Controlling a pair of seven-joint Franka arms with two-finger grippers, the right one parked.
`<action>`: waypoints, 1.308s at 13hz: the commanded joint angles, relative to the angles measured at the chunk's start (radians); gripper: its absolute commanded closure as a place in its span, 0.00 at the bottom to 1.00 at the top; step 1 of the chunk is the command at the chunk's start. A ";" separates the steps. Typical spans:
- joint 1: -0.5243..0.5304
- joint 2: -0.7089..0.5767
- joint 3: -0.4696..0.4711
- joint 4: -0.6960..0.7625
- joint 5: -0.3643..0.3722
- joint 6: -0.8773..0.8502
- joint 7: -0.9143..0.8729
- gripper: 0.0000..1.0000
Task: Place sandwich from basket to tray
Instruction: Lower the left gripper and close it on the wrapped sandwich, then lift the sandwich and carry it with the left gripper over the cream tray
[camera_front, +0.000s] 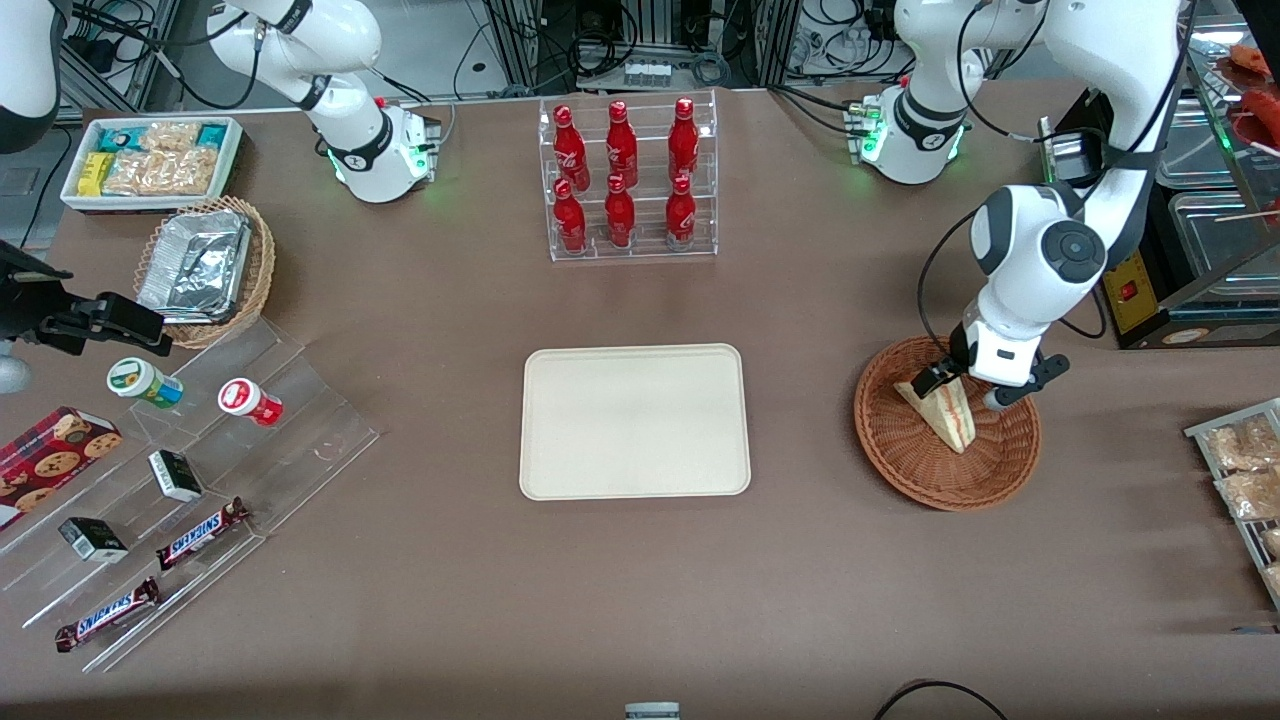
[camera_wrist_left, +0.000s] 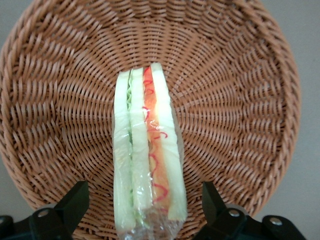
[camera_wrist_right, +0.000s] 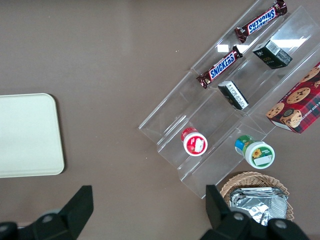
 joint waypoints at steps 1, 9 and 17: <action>-0.008 0.015 0.004 -0.010 0.013 0.040 -0.031 0.20; -0.008 0.007 0.005 0.007 0.030 0.043 -0.023 1.00; -0.197 0.015 -0.027 0.339 0.153 -0.456 -0.020 1.00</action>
